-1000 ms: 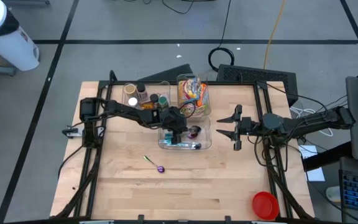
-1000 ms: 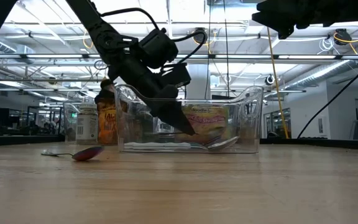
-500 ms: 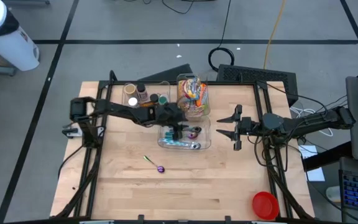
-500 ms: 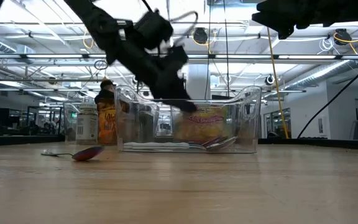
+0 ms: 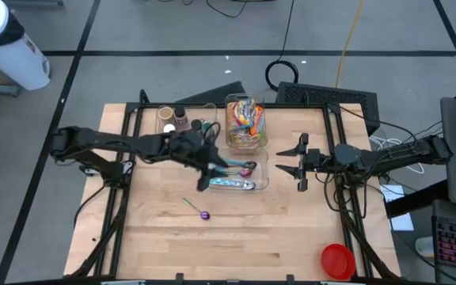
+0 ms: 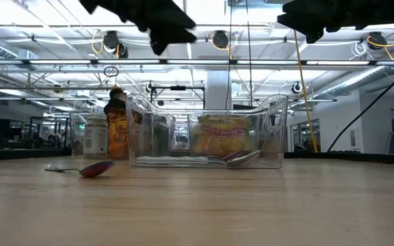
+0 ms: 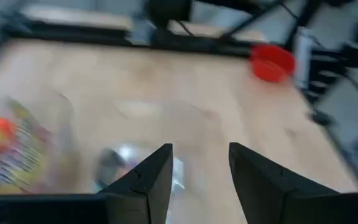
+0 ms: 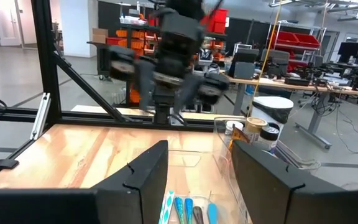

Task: Pick & Place Food Item
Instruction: Put the purple spoon into the bottom transparent container

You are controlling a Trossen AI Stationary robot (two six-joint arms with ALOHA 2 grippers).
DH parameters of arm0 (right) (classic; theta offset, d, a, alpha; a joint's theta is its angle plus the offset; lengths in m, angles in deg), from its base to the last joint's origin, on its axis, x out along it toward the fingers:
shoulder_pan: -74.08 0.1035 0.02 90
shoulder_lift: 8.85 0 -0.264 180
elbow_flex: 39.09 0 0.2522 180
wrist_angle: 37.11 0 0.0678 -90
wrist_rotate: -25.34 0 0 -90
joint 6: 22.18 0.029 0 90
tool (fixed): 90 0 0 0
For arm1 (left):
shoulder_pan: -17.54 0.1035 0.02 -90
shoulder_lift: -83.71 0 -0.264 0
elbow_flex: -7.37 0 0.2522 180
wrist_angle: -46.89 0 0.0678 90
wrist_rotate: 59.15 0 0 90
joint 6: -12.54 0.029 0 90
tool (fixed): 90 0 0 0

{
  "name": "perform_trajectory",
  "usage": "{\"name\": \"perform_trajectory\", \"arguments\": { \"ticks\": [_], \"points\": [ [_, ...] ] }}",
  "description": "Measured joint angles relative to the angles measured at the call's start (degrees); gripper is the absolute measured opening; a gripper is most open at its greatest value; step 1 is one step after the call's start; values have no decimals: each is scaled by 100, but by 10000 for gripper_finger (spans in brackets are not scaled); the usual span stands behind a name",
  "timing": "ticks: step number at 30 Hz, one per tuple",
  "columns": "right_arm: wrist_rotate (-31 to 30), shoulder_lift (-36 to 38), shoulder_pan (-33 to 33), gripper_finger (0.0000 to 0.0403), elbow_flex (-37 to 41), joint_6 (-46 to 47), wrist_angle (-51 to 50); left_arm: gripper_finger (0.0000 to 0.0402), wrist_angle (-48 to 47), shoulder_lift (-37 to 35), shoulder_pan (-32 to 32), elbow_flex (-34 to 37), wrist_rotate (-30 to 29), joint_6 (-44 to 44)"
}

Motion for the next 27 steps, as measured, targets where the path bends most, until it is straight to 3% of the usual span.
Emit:
{"name": "perform_trajectory", "arguments": {
  "ticks": [6,9,17,27],
  "points": [
    [-1,2,-2,169,0,0,2,166,-737,-238,-660,0,547,-173],
    [-2,1,0,169,0,0,8,166,-1419,-224,-1051,-1,519,14],
    [-4,0,-1,169,0,0,2,166,-3070,9,-1975,4,-1077,210],
    [-1,2,-2,169,0,1,4,166,-3071,846,-2329,4,-1273,40]
  ]
}}
